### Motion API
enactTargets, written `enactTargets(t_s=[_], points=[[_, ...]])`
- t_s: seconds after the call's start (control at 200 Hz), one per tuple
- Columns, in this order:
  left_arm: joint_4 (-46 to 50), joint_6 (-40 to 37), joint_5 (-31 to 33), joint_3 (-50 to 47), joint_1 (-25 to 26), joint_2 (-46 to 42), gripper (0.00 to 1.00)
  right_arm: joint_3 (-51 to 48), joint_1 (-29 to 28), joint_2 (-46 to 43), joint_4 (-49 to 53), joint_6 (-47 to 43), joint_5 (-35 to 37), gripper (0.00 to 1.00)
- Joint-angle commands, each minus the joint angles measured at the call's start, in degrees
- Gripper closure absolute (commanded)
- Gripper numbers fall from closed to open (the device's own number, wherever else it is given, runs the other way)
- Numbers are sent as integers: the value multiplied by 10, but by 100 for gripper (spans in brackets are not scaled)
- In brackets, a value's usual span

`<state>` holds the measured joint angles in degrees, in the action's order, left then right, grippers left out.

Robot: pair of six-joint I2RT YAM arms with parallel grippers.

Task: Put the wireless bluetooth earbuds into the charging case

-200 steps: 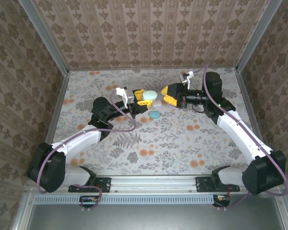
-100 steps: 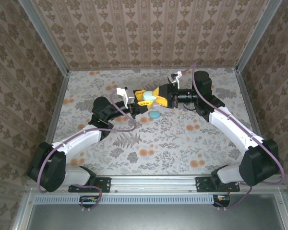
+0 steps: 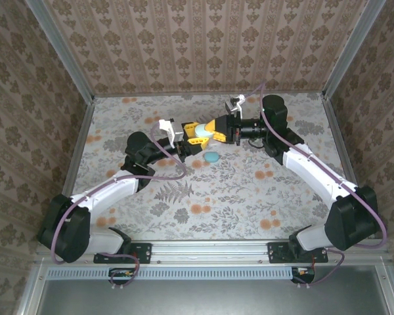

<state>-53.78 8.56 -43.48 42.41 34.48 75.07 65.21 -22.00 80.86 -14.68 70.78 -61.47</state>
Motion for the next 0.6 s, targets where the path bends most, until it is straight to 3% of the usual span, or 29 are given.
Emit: enactTargets(t_s=[0.0, 0.225, 0.595], points=[[-16, 8, -6, 21, 1, 5, 72, 7, -7, 0, -22, -5, -14, 79], [-18, 17, -1, 21, 1, 6, 63, -11, -7, -7, -88, 20, -4, 85], [-31, 43, -11, 29, 1, 15, 53, -21, -7, -7, -103, 18, -1, 86]])
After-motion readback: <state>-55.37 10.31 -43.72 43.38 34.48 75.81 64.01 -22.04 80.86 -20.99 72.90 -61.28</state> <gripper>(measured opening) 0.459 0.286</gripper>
